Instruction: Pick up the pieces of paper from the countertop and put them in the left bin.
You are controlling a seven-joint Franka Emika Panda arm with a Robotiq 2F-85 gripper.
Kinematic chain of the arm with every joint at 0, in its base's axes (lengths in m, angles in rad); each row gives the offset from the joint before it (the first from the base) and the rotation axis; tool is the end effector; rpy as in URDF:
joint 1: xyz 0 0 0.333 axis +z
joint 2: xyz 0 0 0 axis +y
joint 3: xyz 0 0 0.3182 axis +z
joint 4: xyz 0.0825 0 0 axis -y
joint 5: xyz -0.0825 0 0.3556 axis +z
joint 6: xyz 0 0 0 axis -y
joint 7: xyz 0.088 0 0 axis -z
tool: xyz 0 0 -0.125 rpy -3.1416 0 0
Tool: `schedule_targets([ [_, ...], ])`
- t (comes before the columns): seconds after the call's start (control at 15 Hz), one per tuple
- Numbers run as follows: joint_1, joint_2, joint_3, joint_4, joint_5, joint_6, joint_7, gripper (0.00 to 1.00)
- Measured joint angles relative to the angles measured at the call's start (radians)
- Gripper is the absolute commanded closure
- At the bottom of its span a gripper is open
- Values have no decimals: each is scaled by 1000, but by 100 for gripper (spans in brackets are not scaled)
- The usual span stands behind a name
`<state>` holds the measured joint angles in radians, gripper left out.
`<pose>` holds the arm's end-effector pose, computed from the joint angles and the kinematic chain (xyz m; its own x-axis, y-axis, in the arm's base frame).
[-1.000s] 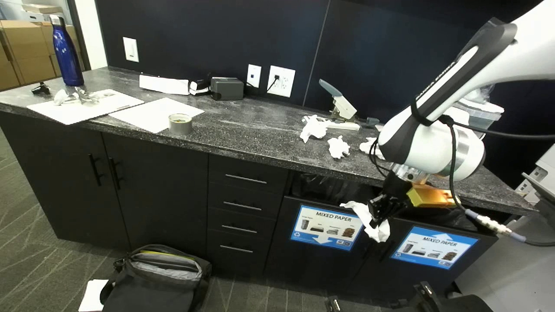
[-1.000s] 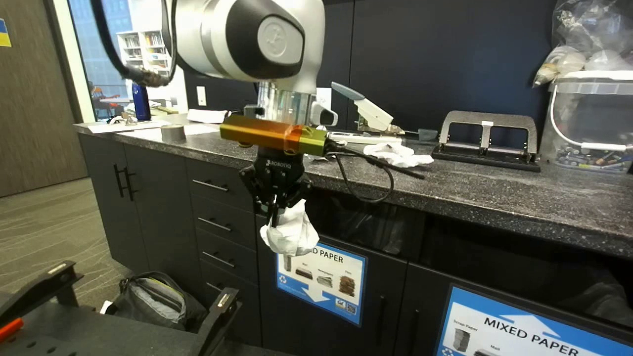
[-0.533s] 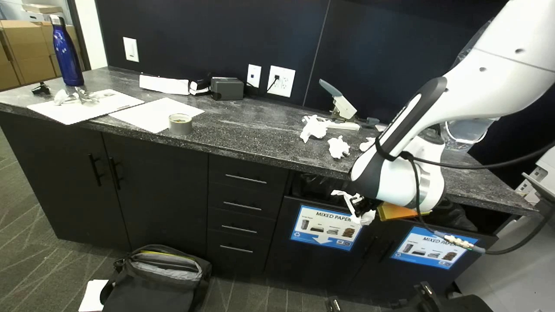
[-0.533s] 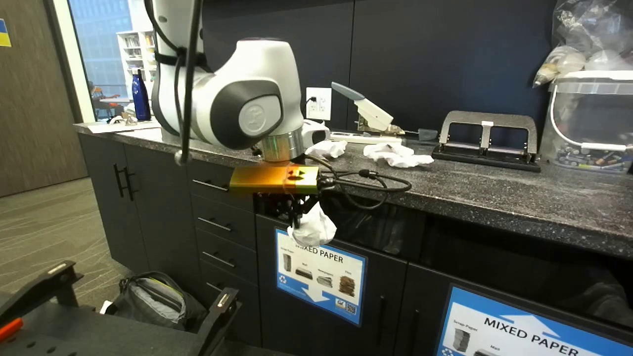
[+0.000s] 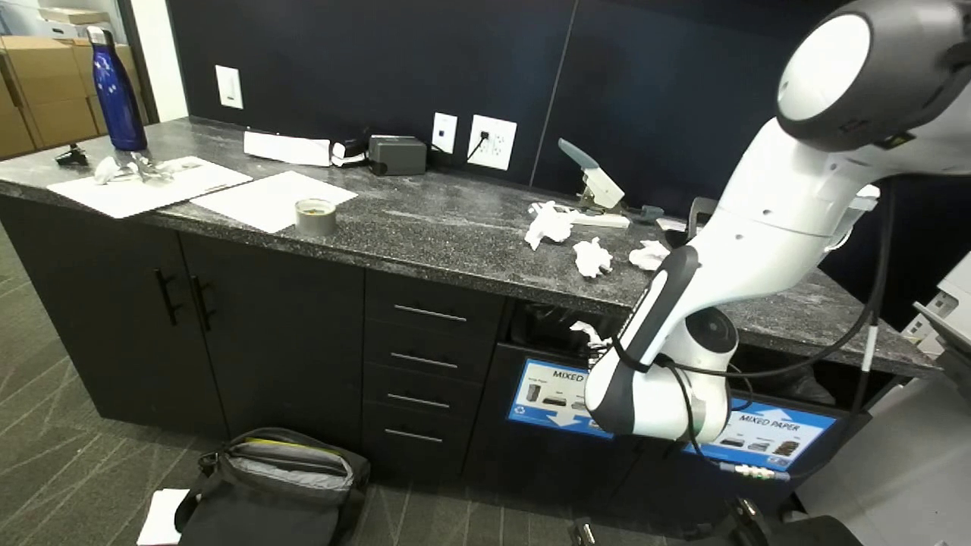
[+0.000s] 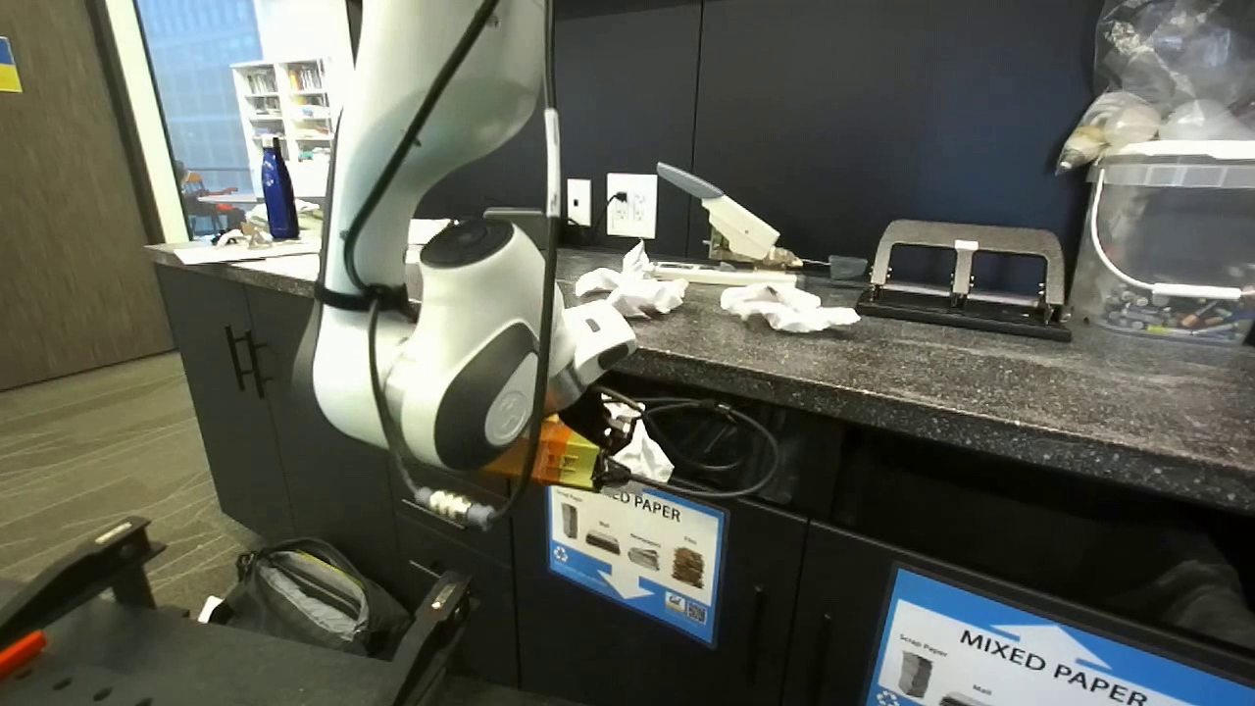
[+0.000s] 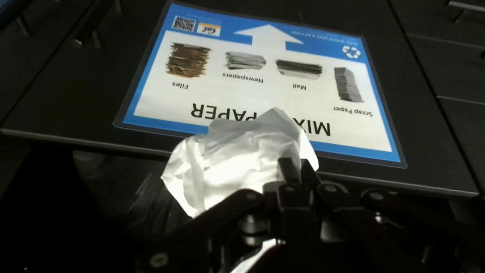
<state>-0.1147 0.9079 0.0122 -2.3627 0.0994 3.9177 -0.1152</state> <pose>0.4784 -0.0638 0.0538 0.7999 -0.0476 0.5983 -0.1131 -0.9909 0.0725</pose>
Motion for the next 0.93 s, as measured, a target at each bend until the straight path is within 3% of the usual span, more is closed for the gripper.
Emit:
schedule_targets([
  [0.2, 30, 112, -26, 79, 12, 151, 52, 94],
  [0.4, 42, 177, -33, 158, 31, 226, 75, 94],
  [0.93, 46, 305, -65, 381, 88, 249, 80, 94],
])
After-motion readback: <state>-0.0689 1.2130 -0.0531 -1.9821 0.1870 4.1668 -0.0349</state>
